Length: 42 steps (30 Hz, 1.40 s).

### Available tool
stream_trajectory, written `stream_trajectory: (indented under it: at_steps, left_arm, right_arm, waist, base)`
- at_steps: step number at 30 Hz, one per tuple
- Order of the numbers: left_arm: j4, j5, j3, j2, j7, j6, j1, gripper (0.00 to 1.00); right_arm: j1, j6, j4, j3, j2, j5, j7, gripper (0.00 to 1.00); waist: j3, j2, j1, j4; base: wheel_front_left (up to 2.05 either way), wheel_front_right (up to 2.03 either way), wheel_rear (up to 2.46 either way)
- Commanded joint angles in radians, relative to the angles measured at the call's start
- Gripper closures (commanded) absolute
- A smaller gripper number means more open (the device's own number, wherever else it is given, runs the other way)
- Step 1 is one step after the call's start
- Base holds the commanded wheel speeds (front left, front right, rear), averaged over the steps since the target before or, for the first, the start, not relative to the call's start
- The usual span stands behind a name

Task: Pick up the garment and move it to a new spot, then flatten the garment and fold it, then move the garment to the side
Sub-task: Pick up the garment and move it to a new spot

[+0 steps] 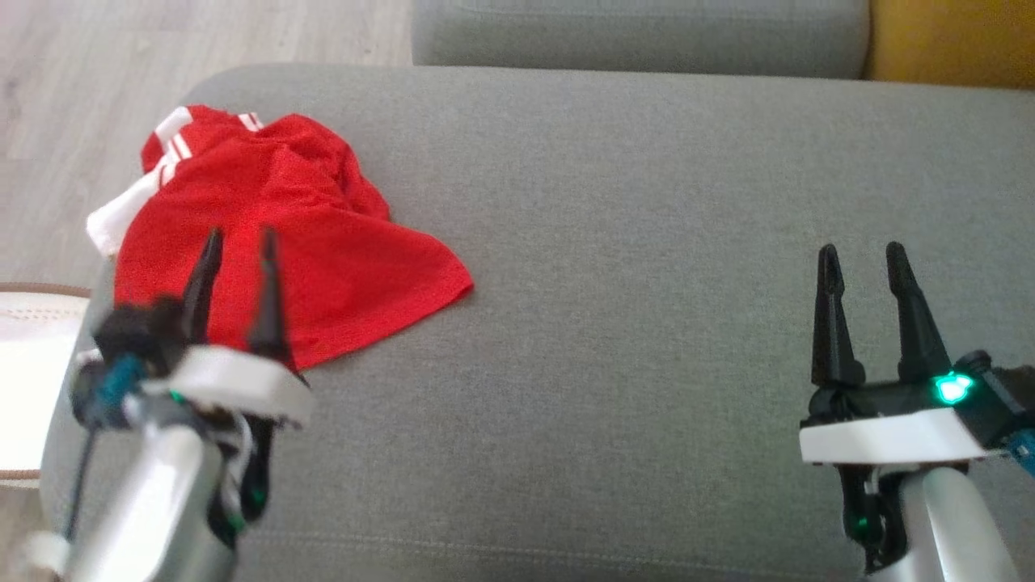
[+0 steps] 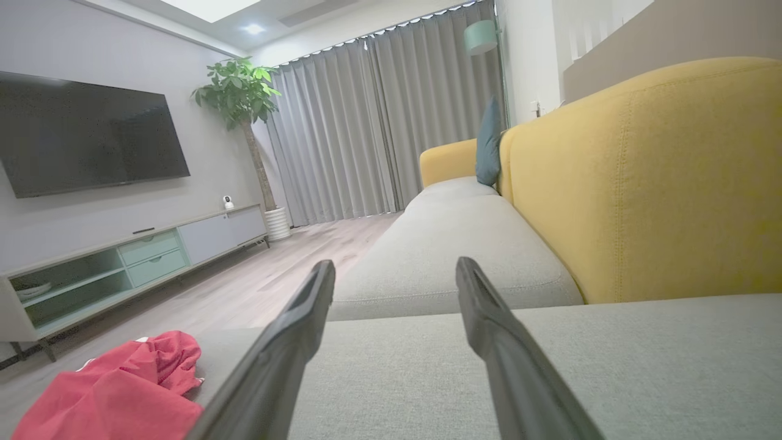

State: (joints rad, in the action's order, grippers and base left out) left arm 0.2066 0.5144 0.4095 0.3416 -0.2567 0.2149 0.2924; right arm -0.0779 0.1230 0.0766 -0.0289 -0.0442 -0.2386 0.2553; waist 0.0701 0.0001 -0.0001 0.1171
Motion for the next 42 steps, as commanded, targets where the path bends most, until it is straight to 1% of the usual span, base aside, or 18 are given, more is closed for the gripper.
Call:
stream_trajectory:
  at_steps: [1,3,6,9,13,20,29,34,38,42]
  left_arm:
    - [-0.046,-0.017,-0.049,0.010,-0.005,0.010,0.013,0.00]
    - [-0.063,-0.050,-0.051,-0.011,-0.005,0.015,-0.037,0.00]
    - [-0.084,-0.080,-0.071,-0.066,-0.005,0.023,-0.114,0.00]
    - [-0.099,-0.125,-0.095,-0.104,-0.005,0.016,-0.163,0.00]
    - [-0.108,-0.172,-0.127,-0.141,-0.005,-0.014,-0.185,0.00]
    - [-0.104,-0.227,-0.176,-0.177,-0.005,-0.064,-0.192,0.00]
    - [-0.091,-0.265,-0.229,-0.210,-0.005,-0.103,-0.200,0.00]
    - [-0.075,-0.278,-0.260,-0.219,-0.005,-0.124,-0.184,0.00]
    - [-0.023,-0.288,-0.268,-0.198,-0.005,-0.147,-0.140,0.00]
    - [0.033,-0.293,-0.269,-0.151,0.029,-0.180,-0.036,0.00]
  right_arm:
    - [-0.009,0.008,-0.040,-0.029,-0.006,0.001,0.006,0.00]
    - [0.004,0.008,-0.041,-0.035,-0.006,0.002,0.006,0.00]
    - [0.016,0.008,-0.044,-0.041,-0.006,0.005,0.006,0.00]
    - [0.023,0.008,-0.047,-0.037,-0.006,0.003,0.006,0.00]
    - [0.030,0.008,-0.048,-0.036,-0.006,0.002,0.006,0.00]
    - [0.035,0.008,-0.047,-0.039,-0.006,0.003,0.006,0.00]
    - [0.030,0.008,-0.042,-0.043,-0.006,0.005,0.006,0.00]
    - [0.020,0.008,-0.043,-0.043,-0.006,0.011,0.006,0.00]
    - [0.000,0.008,-0.050,-0.030,-0.006,0.026,0.006,0.00]
    - [-0.032,0.008,-0.062,-0.003,-0.006,0.048,0.006,0.00]
  waist:
    - [-0.013,-0.0001,0.0001,0.013]
    - [-0.021,-0.0001,0.0001,0.020]
    - [-0.026,-0.0001,0.0001,0.026]
    - [-0.027,-0.0001,0.0001,0.034]
    - [-0.025,-0.0001,0.0001,0.046]
    - [-0.026,-0.0001,0.0001,0.056]
    - [-0.016,-0.0001,0.0001,0.054]
    - [0.018,-0.0001,0.0001,0.049]
    - [0.076,-0.0001,0.0001,0.043]
    - [0.161,-0.0001,0.0001,0.041]
  base:
    - [0.00,0.00,0.00]
    - [0.00,0.00,0.00]
    - [0.00,0.00,0.00]
    - [0.00,0.00,0.00]
    - [0.00,0.00,0.00]
    - [0.00,0.00,0.00]
    - [0.00,0.00,0.00]
    - [0.00,0.00,0.00]
    - [0.00,0.00,0.00]
    - [0.00,0.00,0.00]
